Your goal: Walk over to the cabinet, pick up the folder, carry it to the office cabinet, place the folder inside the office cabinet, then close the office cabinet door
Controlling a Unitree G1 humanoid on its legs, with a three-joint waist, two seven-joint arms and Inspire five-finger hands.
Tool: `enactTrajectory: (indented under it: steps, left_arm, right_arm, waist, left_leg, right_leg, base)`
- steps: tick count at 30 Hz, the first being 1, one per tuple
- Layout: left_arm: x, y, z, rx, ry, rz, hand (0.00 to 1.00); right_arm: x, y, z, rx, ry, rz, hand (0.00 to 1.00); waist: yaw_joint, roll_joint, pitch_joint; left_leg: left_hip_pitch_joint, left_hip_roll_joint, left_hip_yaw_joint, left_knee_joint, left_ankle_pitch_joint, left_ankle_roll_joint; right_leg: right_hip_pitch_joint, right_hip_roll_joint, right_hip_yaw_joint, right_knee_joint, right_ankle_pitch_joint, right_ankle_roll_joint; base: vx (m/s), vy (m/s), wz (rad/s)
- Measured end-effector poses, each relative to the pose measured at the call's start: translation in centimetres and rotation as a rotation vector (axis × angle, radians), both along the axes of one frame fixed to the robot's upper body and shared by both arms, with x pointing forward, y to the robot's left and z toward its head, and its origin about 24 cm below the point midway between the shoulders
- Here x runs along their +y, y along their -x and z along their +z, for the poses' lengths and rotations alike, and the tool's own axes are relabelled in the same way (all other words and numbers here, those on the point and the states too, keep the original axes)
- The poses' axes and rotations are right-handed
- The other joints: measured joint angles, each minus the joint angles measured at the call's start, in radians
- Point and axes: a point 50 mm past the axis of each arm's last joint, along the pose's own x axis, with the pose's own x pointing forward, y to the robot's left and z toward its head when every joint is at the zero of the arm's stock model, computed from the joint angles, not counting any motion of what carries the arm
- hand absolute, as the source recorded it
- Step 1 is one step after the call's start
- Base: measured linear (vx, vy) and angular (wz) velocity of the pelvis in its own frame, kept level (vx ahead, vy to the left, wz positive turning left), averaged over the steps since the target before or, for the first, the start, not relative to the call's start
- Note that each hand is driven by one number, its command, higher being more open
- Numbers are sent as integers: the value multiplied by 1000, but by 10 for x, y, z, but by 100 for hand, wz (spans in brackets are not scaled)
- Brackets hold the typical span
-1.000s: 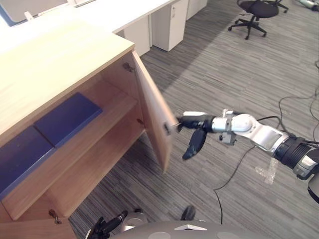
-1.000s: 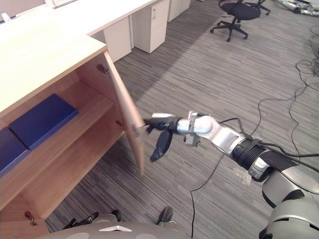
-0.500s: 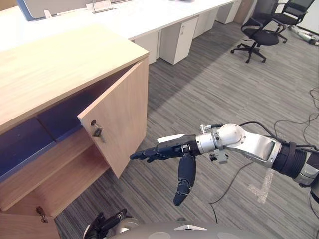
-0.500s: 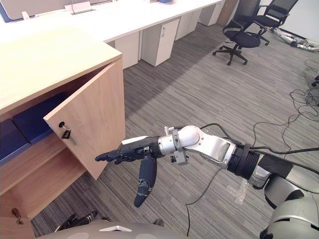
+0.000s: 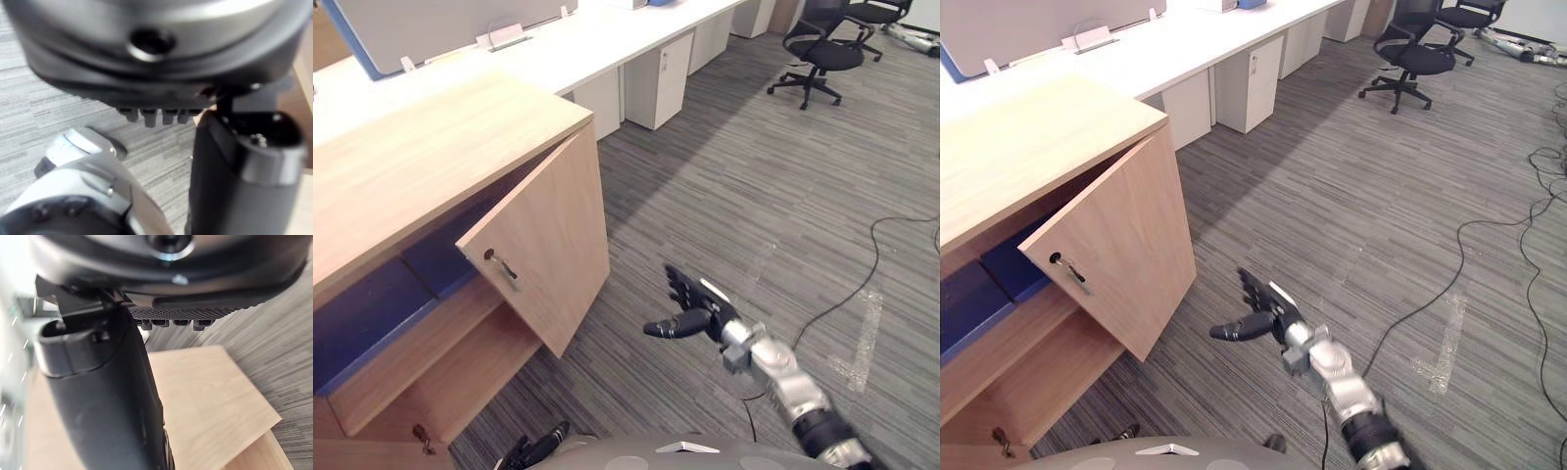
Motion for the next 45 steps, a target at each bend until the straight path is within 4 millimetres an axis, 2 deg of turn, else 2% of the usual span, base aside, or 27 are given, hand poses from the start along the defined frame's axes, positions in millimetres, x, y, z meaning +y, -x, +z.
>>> enactTrajectory:
  steps: [2,5,6,7,9,12,13,15,17,19,21,25,27,28,31,33,36,40,42,45]
  left_arm:
    - [0,-2,0,9,-12,1,100]
    - [-2,-7,-1,25,-26,-14,100]
    - [-2,-8,-1,25,-30,-14,100]
    - [-3,-11,-1,26,-40,-18,100]
    - [-5,-14,-2,31,-42,-40,100]
    - [-6,-23,-1,29,-67,-122,100]
    - [-4,-26,-1,24,-78,-141,100]
    - [3,-31,1,23,-110,-173,100]
    - [10,-31,2,30,-136,-186,100]
    - [17,-30,3,40,-163,-198,100]
    - [21,-27,3,61,-179,-214,100]
    - [22,-24,3,63,-168,-164,100]
    - [22,-23,2,64,-155,-131,100]
    - [22,-24,2,59,-151,-111,100]
    - [26,-25,3,56,-155,-86,100]
    - [26,-30,3,44,-152,-66,100]
    - [19,-30,1,45,-131,-53,100]
    - [17,-29,1,47,-122,-50,100]
    - [20,-29,1,47,-127,-56,100]
    - [25,-28,2,49,-133,-64,100]
  right_arm:
    - [4,25,-34,173,27,-106,100]
    - [14,59,-69,409,92,-128,100]
    - [16,65,-74,451,111,-122,100]
    - [18,80,-84,543,136,-128,100]
    - [14,93,-90,614,141,-167,100]
    - [-4,93,-90,632,138,-323,100]
    - [-11,94,-90,636,136,-379,100]
    - [-17,95,-90,641,130,-440,100]
    - [-16,96,-90,642,98,-476,100]
    - [-10,91,-90,631,54,-506,100]
    - [-6,88,-89,622,-23,-583,100]
    - [-5,86,-88,616,-84,-645,100]
    - [-5,86,-88,616,-109,-670,100]
    - [-5,87,-89,622,-118,-681,100]
    - [-4,95,-92,655,-146,-738,100]
    - [-7,102,-94,679,-178,-810,100]
    - [-19,111,-95,691,-188,-896,100]
    - [-27,140,-100,754,-192,-1001,100]
    - [-28,156,-102,796,-198,-1056,100]
    - [-24,159,-103,813,-194,-1056,100]
  waist:
    - [-1,5,6]
    - [9,6,7]
    - [10,8,9]
    - [12,12,18]
    - [12,8,26]
    - [5,8,40]
    - [5,-4,43]
    - [6,-28,55]
    - [2,-54,71]
    - [2,-75,89]
    - [-3,-85,101]
    - [-27,-84,101]
    - [-34,-83,103]
    - [-42,-85,104]
    - [-49,-106,101]
    - [-51,-108,100]
    - [-64,-86,94]
    - [-77,-84,90]
    - [-78,-93,88]
    - [-81,-113,95]
  left_leg:
    - [13,-4,-6,-5,-1,1]
    - [15,-16,-25,-9,4,6]
    - [19,-19,-32,-10,6,8]
    - [39,-28,-49,-12,8,13]
    - [57,-44,-74,-13,11,16]
    - [87,-82,-112,-15,21,33]
    - [93,-103,-127,-16,25,44]
    - [99,-132,-141,-22,22,65]
    - [100,-144,-142,-31,23,77]
    - [98,-138,-142,-32,24,78]
    - [92,-108,-159,-33,24,78]
    - [81,-82,-219,-57,31,68]
    - [78,-70,-250,-82,47,56]
    - [76,-71,-270,-98,70,45]
    - [80,-69,-308,-128,97,11]
    - [81,-62,-329,-133,104,-8]
    - [85,-31,-358,-134,110,-27]
    - [76,-18,-389,-134,117,-42]
    - [55,-19,-418,-134,125,-54]
    - [19,-20,-453,-130,145,-66]
  right_leg:
    - [14,-4,-7,0,-1,4]
    - [25,-14,-27,5,-1,10]
    - [32,-18,-32,5,-1,12]
    - [57,-29,-46,6,1,15]
    - [91,-46,-72,13,-4,25]
    - [94,-130,-106,162,-68,54]
    - [80,-171,-111,240,-102,60]
    - [54,-229,-100,334,-130,51]
    - [32,-244,-41,366,-130,46]
    - [8,-231,50,383,-115,25]
    - [-10,-180,196,385,-73,10]
    - [-25,-129,364,401,-67,15]
    - [-24,-105,433,395,-88,34]
    - [-16,-96,467,386,-118,46]
    - [46,-97,461,314,-216,92]
    - [86,-93,440,271,-264,121]
    - [121,-61,402,245,-272,109]
    - [155,-42,350,218,-277,104]
    - [161,-39,317,204,-277,103]
    - [160,-32,268,201,-276,97]
  base:
    - [16,53,11]
    - [8,42,20]
    - [29,78,33]
    - [28,79,39]
    - [8,100,44]
    - [-32,151,51]
    - [-39,101,41]
    - [-98,130,24]
    - [-100,80,4]
    - [-99,49,-1]
    - [-47,-6,14]
    - [13,-74,41]
    - [43,-121,39]
    - [45,-155,44]
    - [52,-222,41]
    - [40,-217,34]
    - [24,-144,32]
    - [58,-85,36]
    - [79,-33,43]
    - [32,-34,50]
